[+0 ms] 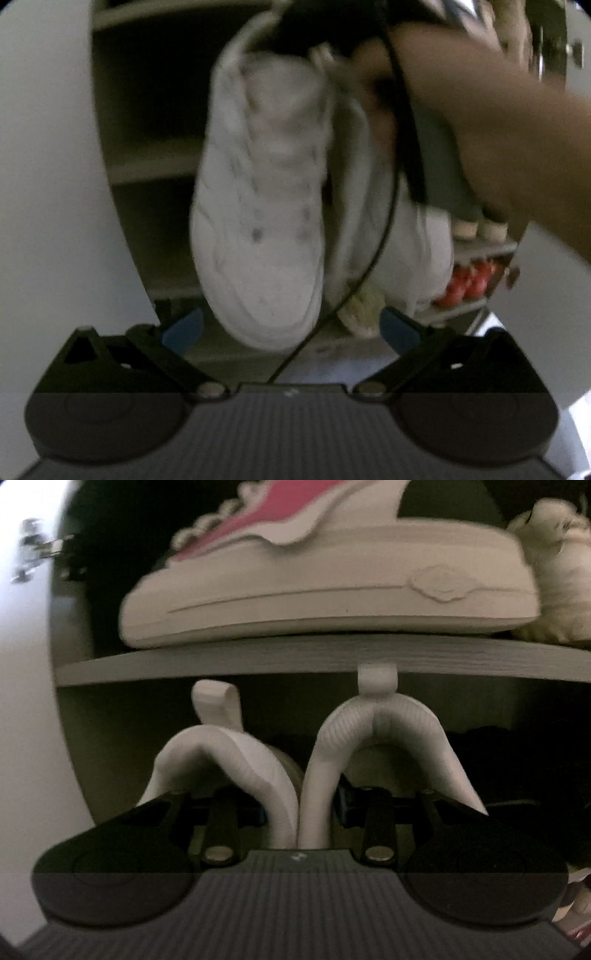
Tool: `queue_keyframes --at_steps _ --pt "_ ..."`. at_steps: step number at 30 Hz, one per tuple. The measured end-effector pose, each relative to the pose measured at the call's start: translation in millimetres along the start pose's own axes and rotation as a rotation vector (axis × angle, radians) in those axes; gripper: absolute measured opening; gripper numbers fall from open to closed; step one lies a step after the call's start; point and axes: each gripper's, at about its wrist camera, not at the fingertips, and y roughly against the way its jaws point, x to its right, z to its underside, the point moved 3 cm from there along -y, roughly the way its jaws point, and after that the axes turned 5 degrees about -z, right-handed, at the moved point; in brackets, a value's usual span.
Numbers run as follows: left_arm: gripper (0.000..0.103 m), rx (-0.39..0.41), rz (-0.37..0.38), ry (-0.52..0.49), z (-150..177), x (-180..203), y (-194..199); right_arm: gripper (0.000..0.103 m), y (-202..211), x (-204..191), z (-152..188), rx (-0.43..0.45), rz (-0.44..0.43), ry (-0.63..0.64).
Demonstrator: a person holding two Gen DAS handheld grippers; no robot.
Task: Organize scattered shoes
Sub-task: 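Slide the white sneakers onto the shelf and open the right tool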
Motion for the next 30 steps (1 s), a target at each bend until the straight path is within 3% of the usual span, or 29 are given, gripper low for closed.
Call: queue_keyframes --at_steps 4,9,13,18,22,30 --pt "0.103 -0.010 -0.059 -0.012 9.5 14.5 -8.0 0.038 -8.5 -2.3 -4.8 -0.036 0.029 0.002" --pt "0.103 -0.066 -0.113 0.142 19.0 10.4 -21.8 0.038 -22.0 -2.2 -14.8 -0.118 0.057 -0.025" --pt "0.103 -0.080 -0.085 0.213 15.7 8.7 -36.5 0.038 -30.8 -4.2 -20.6 -0.168 0.077 -0.020" --pt "0.103 -0.040 -0.068 0.219 -2.6 19.6 -47.7 0.038 -39.0 -3.4 -26.2 -0.218 0.088 -0.060" --pt "0.103 -0.053 -0.040 0.237 -7.9 21.0 -55.0 0.038 -42.6 -3.8 -30.0 -0.239 0.083 -0.060" --pt "0.103 -0.040 -0.080 0.204 -12.5 20.0 -41.7 0.042 -43.6 -8.8 -31.5 -0.260 0.076 -0.057"
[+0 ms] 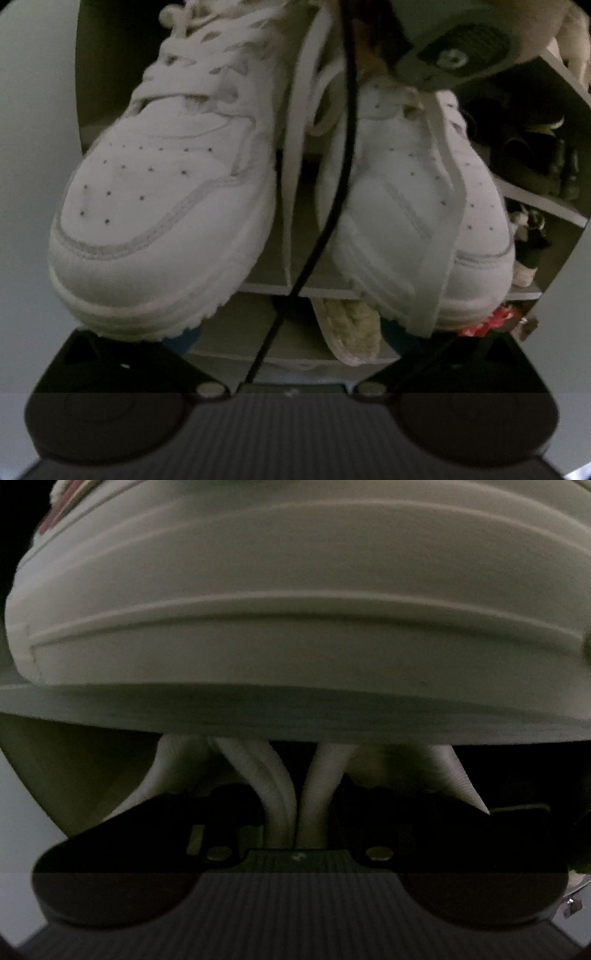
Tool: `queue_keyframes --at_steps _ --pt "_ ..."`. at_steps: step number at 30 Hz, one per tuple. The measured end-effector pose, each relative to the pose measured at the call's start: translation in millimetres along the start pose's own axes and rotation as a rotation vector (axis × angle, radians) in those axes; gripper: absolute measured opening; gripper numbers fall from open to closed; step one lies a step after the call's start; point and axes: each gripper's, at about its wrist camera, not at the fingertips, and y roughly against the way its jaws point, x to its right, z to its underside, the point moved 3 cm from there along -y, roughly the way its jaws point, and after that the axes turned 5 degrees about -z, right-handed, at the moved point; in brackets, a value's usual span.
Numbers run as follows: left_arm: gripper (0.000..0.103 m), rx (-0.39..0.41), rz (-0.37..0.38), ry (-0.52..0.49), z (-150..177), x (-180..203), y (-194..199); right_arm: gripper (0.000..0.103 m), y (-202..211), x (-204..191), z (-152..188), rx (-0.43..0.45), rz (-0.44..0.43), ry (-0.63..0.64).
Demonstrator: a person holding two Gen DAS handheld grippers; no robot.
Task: Organize scattered shoes
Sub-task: 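Slide the white sneakers onto the shelf and open the right tool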
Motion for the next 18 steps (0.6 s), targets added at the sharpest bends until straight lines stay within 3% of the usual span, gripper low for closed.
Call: queue_keyframes --at_steps 3,5,7,8,12,18 --pt "0.102 0.004 0.003 0.006 -1.9 -2.1 5.2 0.046 3.1 -0.9 -1.4 0.010 -0.007 0.001" --pt "0.102 0.037 0.001 0.006 -4.3 -3.7 13.5 0.057 9.5 0.6 -4.4 0.032 -0.024 -0.005" --pt "0.102 0.064 -0.001 0.000 -6.5 -4.5 20.2 0.075 18.8 -3.5 -4.1 0.067 -0.062 0.019" --pt "0.102 0.073 0.002 0.002 -7.5 -5.9 23.2 0.078 23.5 -5.8 -3.9 0.085 -0.082 0.031" --pt "0.101 0.067 0.017 0.024 -7.7 -14.3 26.2 0.080 46.8 -7.7 3.0 0.132 -0.092 0.049" --pt "0.098 0.139 -0.004 -0.003 -11.8 -22.6 42.5 0.080 102.0 19.9 37.9 0.302 -0.172 -0.008"
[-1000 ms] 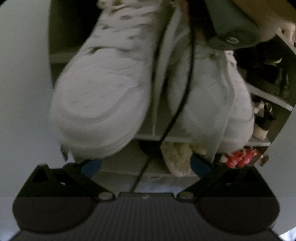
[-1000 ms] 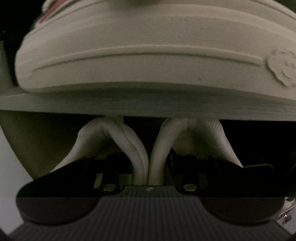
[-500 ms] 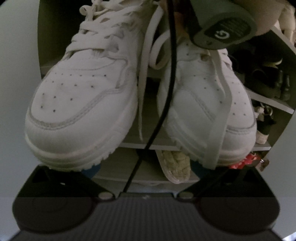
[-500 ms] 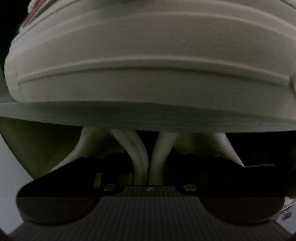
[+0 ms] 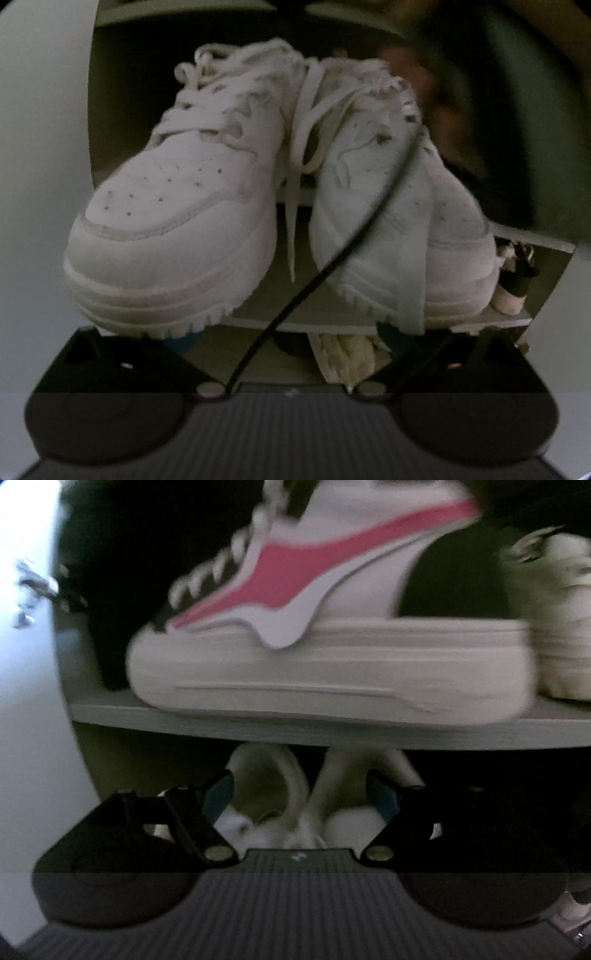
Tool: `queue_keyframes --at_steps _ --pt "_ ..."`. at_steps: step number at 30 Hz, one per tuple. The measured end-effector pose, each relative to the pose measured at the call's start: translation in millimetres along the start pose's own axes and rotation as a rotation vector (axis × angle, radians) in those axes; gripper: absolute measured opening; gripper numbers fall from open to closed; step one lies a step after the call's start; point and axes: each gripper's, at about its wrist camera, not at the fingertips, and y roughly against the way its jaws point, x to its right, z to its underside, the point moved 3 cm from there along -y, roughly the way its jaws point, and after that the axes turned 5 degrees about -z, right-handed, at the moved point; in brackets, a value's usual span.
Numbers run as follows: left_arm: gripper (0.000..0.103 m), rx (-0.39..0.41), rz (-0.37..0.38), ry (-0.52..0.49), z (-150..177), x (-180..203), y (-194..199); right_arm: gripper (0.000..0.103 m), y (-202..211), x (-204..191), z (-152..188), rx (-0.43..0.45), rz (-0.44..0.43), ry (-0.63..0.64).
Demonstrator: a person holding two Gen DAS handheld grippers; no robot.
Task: Organize scattered shoes
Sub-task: 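Slide the white sneakers onto the shelf and open the right tool, then push the white sneakers deeper onto the shelf with the open right tool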
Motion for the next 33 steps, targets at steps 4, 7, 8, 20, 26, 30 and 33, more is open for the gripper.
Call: queue_keyframes --at_steps 4,7,8,20,26,30,33 --pt "0.098 0.041 -0.007 -0.018 -3.2 -5.3 10.1 0.081 30.1 23.3 6.0 0.090 -0.035 -0.020" --pt "0.098 0.059 -0.006 -0.021 -4.4 -9.8 15.9 0.088 45.6 30.8 23.1 0.097 -0.042 -0.058" --pt "0.098 0.061 -0.005 -0.021 -4.6 -11.5 16.8 0.088 50.1 44.0 18.6 0.096 -0.046 -0.075" --pt "0.098 0.066 -0.013 -0.076 -16.6 27.1 -20.2 0.089 84.0 121.0 87.9 -0.108 -0.236 -0.574" --pt "0.097 0.088 -0.034 -0.092 -18.9 23.0 -21.7 0.076 61.9 108.2 87.6 -0.118 -0.292 -0.639" --pt "0.097 0.104 -0.045 -0.053 -28.1 17.4 -27.8 0.076 44.1 99.7 73.7 -0.141 -0.266 -0.607" --pt "0.098 0.122 -0.066 -0.032 -42.8 12.2 -39.2 0.076 27.1 105.3 67.3 -0.144 -0.282 -0.648"
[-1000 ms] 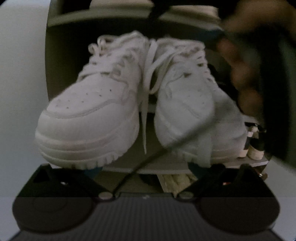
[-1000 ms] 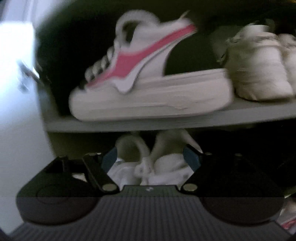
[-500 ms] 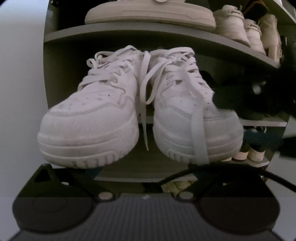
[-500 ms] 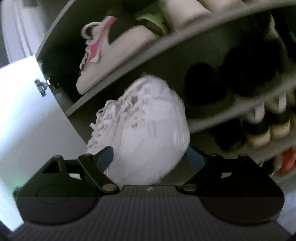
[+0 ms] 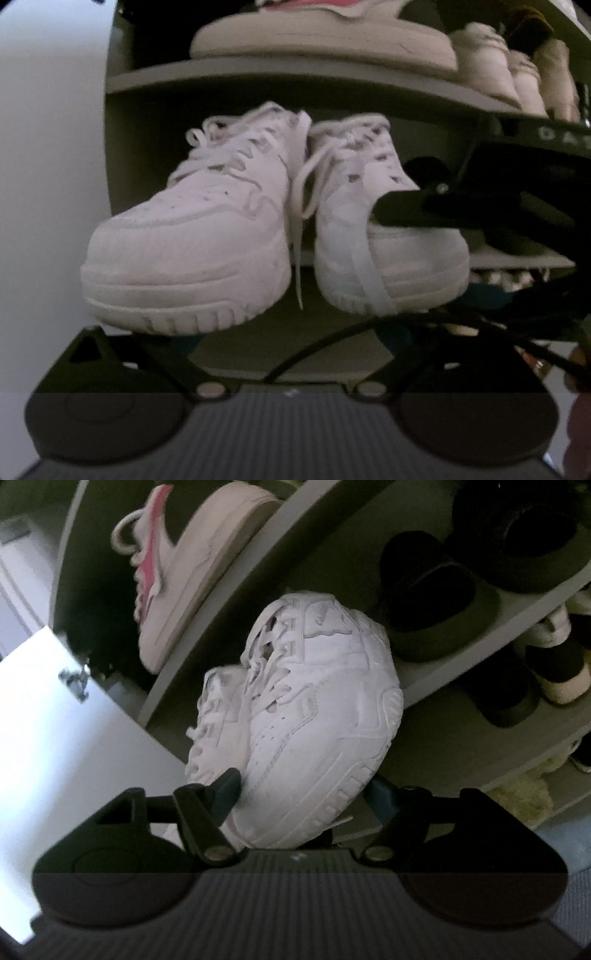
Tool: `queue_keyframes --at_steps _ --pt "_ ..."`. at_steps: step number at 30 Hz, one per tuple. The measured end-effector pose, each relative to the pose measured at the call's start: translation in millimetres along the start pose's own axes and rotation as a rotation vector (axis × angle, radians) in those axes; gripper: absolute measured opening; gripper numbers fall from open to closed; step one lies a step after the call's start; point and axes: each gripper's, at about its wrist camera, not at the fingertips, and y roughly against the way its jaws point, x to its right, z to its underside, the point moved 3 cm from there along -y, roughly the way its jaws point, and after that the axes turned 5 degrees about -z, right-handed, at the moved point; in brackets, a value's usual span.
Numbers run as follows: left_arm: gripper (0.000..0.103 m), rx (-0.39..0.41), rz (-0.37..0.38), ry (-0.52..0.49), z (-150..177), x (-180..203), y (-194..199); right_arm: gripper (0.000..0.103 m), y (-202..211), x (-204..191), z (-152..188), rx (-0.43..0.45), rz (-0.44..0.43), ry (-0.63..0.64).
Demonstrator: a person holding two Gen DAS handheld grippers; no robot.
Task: Organize scattered shoes
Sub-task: 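Push the white sneakers deeper onto the shelf with the open right tool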
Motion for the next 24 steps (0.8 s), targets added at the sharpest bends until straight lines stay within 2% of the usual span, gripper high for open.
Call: queue_keyframes --at_steps 6,9,13,18,24 --pt "0.101 -0.012 -0.036 0.064 -14.1 -11.5 -27.5 0.076 -30.3 -0.7 -20.6 -0.024 0.021 -0.005" --pt "0.102 -0.021 -0.046 0.066 -20.9 -9.9 -41.2 0.077 -47.0 9.2 -34.8 -0.005 0.043 -0.060" --pt "0.103 -0.041 0.011 0.052 -24.7 -4.2 -55.4 0.081 -42.3 12.9 -36.8 0.017 0.099 -0.089" --pt "0.103 -0.057 0.033 0.028 -27.7 2.6 -70.9 0.081 -12.7 -13.0 -35.8 0.038 0.217 0.140" --pt "0.103 -0.139 0.111 0.115 -25.9 -8.1 -87.2 0.082 11.3 -46.4 -28.3 0.081 0.309 0.366"
